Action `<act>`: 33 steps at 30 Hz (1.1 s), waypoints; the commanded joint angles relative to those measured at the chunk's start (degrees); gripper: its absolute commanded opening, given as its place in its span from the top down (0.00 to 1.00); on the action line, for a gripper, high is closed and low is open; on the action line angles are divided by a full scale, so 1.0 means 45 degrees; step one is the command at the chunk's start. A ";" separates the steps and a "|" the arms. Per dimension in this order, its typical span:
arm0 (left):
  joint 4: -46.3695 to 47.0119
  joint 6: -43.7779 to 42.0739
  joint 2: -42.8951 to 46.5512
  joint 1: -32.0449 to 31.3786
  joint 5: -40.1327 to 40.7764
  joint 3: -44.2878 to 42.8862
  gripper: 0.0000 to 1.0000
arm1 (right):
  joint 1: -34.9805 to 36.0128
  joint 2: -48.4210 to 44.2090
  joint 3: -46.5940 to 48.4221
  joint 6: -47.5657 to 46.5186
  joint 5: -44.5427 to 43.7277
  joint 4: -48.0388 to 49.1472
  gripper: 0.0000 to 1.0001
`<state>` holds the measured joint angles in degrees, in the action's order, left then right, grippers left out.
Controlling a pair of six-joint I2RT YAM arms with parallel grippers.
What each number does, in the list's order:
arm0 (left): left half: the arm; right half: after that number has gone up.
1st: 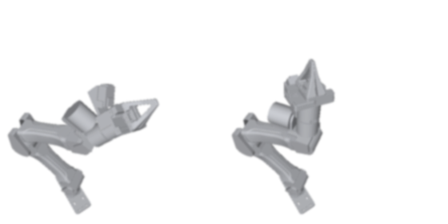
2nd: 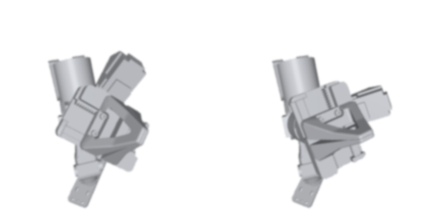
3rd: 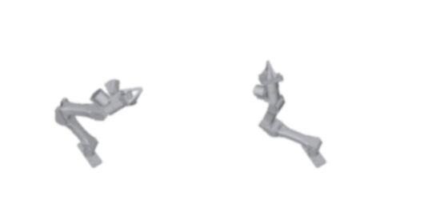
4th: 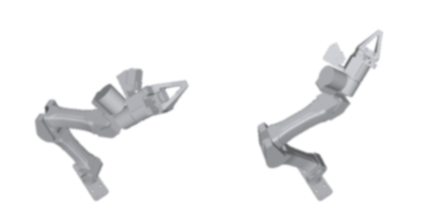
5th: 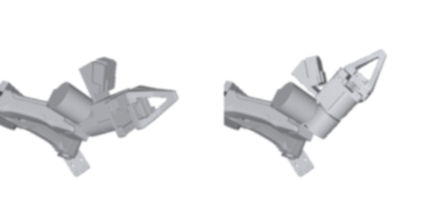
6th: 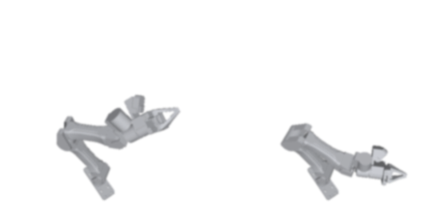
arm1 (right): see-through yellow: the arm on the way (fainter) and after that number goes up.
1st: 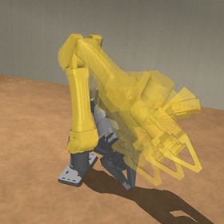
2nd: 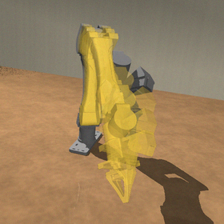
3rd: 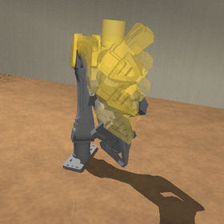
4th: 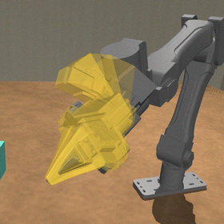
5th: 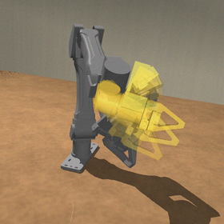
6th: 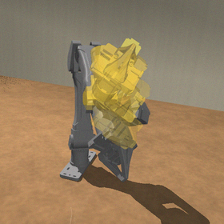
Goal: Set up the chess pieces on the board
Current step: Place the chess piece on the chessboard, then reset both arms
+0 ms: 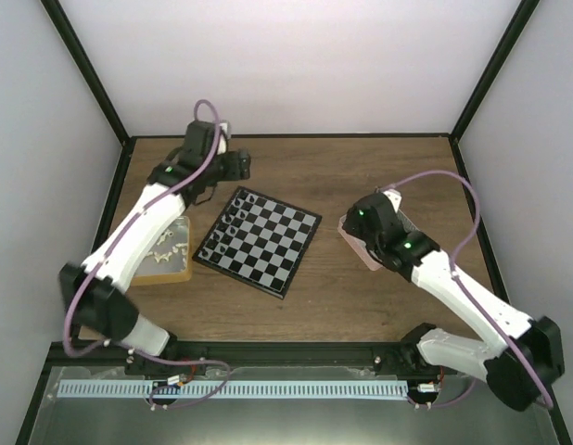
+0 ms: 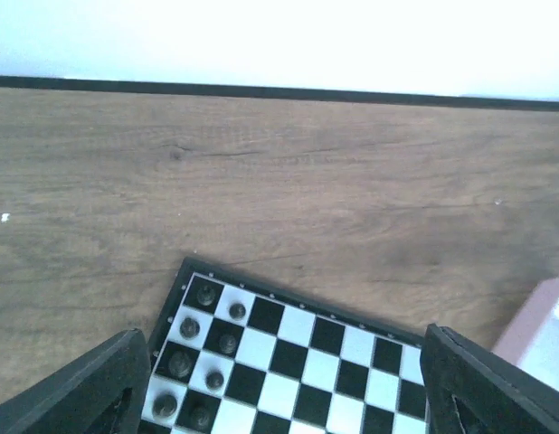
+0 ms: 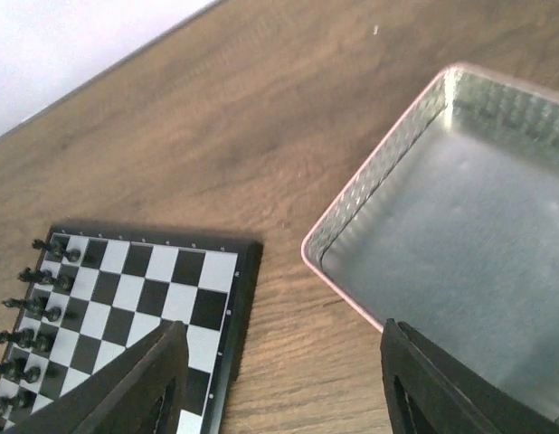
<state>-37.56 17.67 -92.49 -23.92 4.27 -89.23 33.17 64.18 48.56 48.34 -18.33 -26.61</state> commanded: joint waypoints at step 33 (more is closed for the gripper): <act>0.0285 0.0218 1.6752 -0.0114 0.3774 0.5811 0.00 | -0.0050 -0.9846 0.2922 -0.3549 -0.3395 -0.4209 0.00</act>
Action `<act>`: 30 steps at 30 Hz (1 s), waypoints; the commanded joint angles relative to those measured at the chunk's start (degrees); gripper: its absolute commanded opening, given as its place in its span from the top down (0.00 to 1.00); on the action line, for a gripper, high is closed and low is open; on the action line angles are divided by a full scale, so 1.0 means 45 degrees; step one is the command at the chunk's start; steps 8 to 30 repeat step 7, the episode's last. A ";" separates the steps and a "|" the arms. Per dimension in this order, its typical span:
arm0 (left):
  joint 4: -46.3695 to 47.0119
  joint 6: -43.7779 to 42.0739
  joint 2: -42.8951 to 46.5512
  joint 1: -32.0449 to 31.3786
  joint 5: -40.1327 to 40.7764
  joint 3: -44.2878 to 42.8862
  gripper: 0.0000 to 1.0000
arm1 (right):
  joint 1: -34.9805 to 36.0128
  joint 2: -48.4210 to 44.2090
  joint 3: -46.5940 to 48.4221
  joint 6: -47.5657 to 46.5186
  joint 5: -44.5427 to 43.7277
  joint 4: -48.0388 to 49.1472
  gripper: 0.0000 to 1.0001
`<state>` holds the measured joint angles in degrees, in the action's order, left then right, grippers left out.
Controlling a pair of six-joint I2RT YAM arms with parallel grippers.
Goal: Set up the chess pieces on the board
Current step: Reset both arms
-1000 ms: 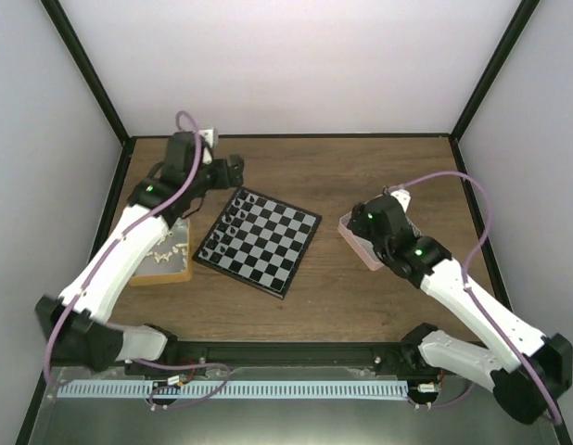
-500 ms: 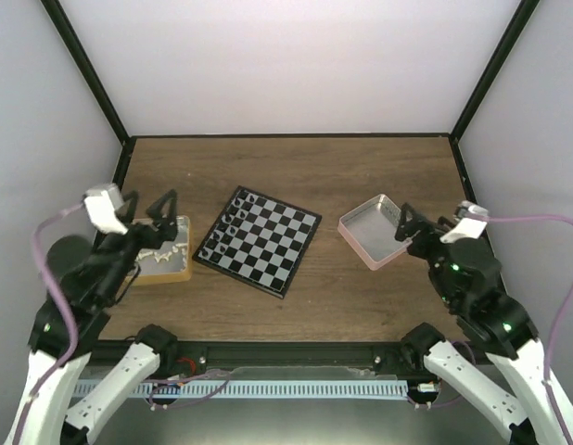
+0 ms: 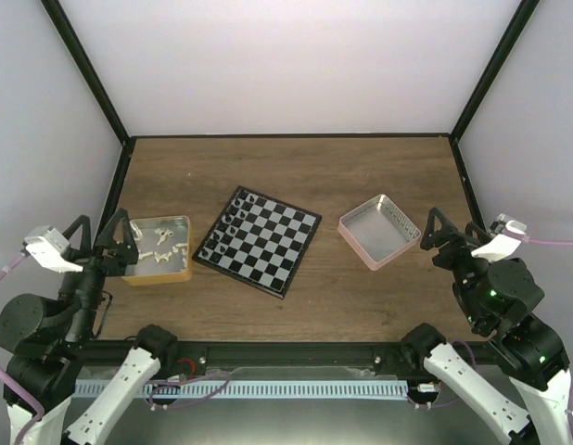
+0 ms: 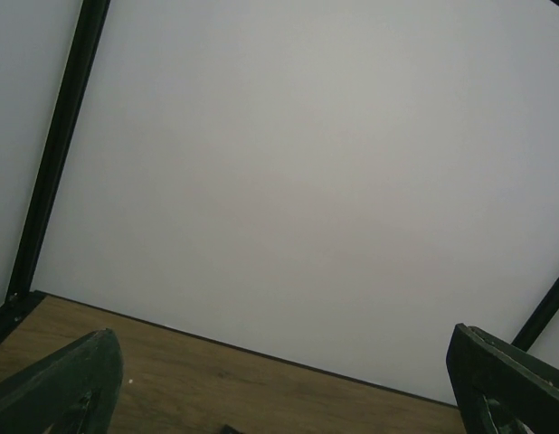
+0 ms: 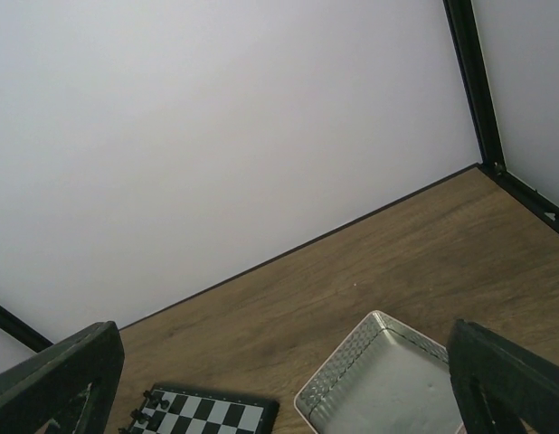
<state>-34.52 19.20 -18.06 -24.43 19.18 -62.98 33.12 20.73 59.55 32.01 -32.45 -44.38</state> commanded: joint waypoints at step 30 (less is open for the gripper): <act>-0.0607 -0.0112 0.0253 0.0015 0.0594 0.0025 0.00 | -0.0045 -0.0232 0.0332 0.0239 -0.0114 -0.0154 0.00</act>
